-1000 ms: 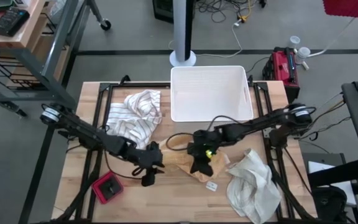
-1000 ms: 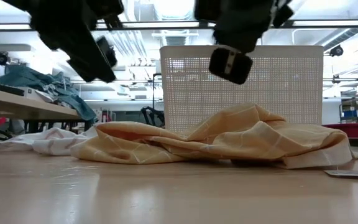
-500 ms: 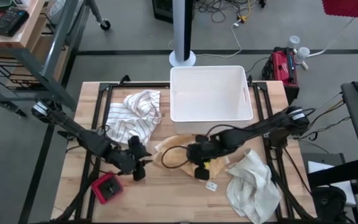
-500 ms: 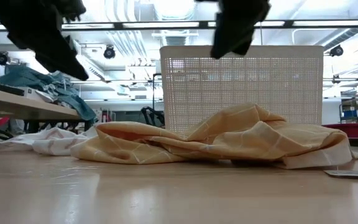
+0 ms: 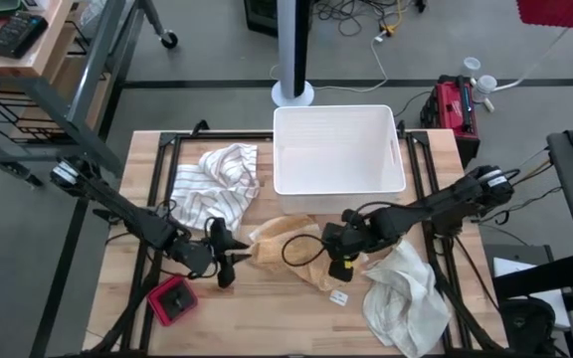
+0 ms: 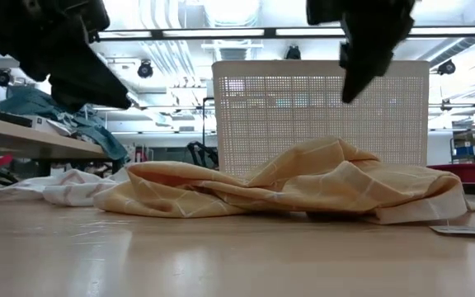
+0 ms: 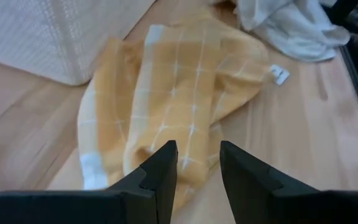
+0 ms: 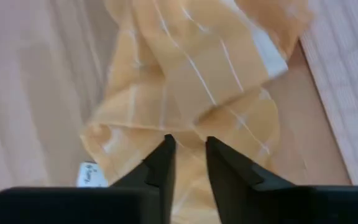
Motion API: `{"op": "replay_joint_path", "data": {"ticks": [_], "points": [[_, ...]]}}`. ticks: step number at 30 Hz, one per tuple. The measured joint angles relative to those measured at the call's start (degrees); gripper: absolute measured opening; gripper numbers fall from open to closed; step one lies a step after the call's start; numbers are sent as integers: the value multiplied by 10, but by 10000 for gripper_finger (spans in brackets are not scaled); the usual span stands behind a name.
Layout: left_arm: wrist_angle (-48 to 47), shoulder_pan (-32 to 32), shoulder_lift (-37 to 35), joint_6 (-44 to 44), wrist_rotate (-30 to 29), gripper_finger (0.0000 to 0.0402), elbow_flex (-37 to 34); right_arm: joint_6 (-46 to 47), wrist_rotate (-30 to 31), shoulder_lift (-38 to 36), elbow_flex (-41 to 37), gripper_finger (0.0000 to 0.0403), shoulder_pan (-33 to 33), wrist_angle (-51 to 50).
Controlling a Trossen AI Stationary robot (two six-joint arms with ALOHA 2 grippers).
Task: Fold towel
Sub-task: Fold the yellow towel
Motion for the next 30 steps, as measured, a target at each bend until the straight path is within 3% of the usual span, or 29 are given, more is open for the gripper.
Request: {"op": "replay_joint_path", "data": {"ticks": [7, 14, 23, 30], "points": [[13, -3, 9, -1, -8, 113, -4, 5, 15, 0, -94, 176, 0, 127], [24, -4, 25, 0, -12, 113, -2, -8, 40, -1, -162, 193, -1, 258], [23, -3, 44, 0, -34, 113, -3, -21, 119, 0, -188, 148, -1, 296], [24, -3, 45, 0, -40, 113, -3, -48, 124, 0, -199, 43, -1, 343]]}}
